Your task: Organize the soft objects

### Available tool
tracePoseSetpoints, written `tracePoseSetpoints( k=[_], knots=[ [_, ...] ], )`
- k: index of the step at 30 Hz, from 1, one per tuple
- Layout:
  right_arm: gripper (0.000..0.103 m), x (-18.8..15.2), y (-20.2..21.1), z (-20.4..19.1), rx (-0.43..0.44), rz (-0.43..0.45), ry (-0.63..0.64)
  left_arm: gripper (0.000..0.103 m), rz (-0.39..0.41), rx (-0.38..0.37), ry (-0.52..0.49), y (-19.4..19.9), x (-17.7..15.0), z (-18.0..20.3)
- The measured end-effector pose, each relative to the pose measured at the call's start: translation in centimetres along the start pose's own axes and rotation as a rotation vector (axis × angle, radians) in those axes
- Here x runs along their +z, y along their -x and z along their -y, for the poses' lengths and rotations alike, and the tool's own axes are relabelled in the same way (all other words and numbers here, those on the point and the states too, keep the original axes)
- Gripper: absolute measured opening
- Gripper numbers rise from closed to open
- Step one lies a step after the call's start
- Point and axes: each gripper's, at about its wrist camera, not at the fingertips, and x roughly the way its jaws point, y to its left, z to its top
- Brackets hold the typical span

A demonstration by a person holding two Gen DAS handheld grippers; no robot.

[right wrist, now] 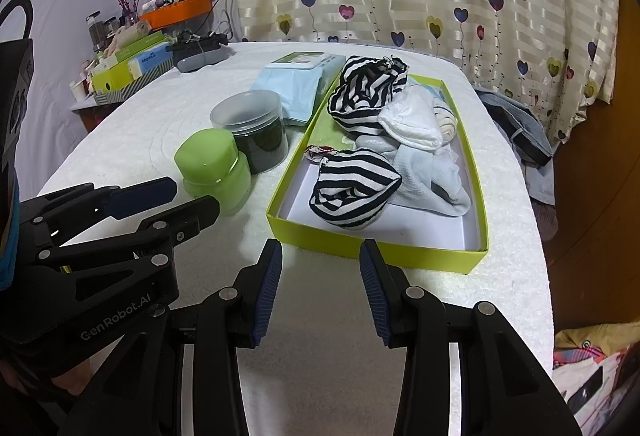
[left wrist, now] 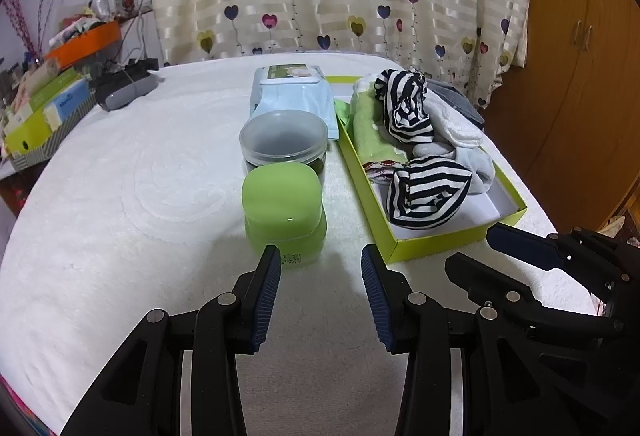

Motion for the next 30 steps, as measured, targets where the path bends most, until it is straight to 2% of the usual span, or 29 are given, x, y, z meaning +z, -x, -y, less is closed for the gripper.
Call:
tracePoseSetpoints(
  k=[30],
  knots=[
    [0.042, -0.01, -0.07, -0.01, 0.000, -0.002, -0.001, 0.041, -0.003, 0.001, -0.003, -0.05, 0.07, 0.00]
  ],
)
